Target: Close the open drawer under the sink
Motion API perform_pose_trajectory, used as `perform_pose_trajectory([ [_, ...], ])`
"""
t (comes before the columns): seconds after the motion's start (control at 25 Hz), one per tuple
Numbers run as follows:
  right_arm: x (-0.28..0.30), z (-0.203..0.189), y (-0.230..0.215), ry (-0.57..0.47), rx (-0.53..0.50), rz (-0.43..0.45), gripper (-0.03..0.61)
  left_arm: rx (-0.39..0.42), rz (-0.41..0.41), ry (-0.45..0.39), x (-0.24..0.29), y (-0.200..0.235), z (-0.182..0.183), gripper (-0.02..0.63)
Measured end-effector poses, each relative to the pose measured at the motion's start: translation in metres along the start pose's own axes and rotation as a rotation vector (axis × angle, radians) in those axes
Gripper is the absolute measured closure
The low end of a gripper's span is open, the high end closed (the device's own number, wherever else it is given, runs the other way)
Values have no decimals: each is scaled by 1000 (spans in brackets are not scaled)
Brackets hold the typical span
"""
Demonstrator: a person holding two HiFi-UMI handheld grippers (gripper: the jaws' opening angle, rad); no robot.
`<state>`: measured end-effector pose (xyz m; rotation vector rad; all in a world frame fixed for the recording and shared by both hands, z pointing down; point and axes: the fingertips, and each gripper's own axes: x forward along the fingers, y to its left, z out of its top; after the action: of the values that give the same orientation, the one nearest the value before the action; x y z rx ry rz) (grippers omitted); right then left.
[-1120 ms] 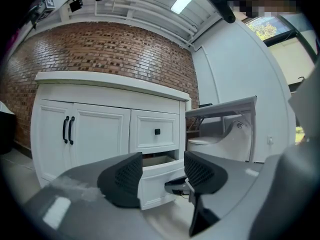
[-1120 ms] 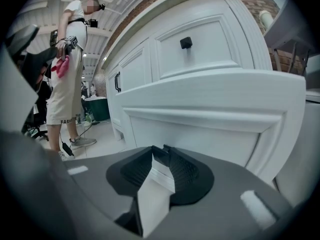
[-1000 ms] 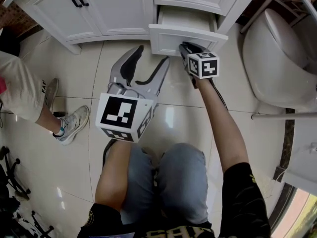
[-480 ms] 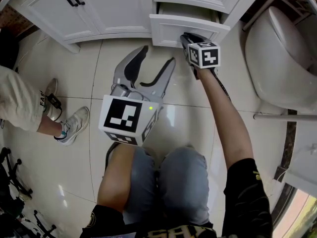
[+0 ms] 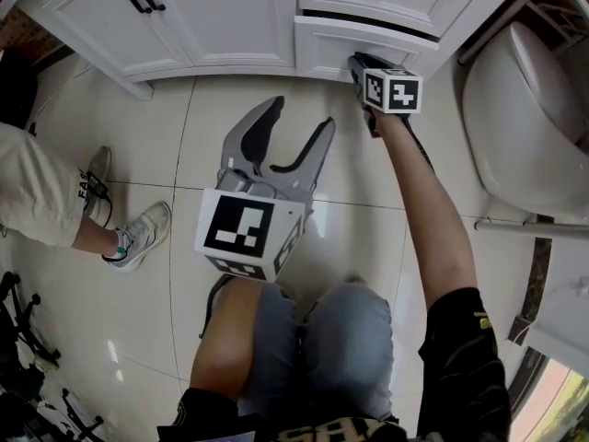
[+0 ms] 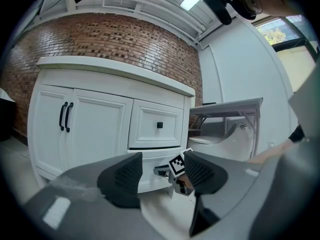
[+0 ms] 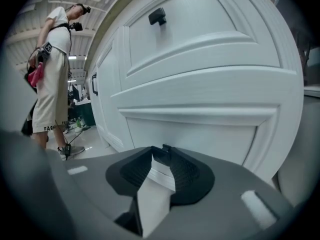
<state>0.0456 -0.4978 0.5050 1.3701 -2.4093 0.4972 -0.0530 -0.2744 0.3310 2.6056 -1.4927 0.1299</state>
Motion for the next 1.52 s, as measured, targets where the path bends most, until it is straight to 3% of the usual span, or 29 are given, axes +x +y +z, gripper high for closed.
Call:
perform_pose_trajectory([
  [0.48, 16, 11, -14, 10, -9, -45, 460, 58, -9, 27, 5, 12, -7, 351],
  [0.68, 2, 3, -16, -2, 98, -35, 449, 83, 58, 41, -8, 42, -13, 350],
  [0.88, -65, 3, -1, -69, 148, -14, 443, 19, 105, 17, -31, 64, -8, 350],
  [1.12, -163, 30, 52, -180, 160, 34, 443, 53, 104, -6, -50, 42, 1, 350],
  [1.2, -195, 41, 67, -198, 124, 41, 443, 73, 95, -24, -52, 29, 9, 350],
  [1.36, -249, 58, 101, -231, -46, 32, 442, 71, 69, -66, -59, 5, 21, 350],
  [1.52, -292, 74, 132, -296, -75, 23, 420, 95, 66, -95, -78, -6, 32, 350],
])
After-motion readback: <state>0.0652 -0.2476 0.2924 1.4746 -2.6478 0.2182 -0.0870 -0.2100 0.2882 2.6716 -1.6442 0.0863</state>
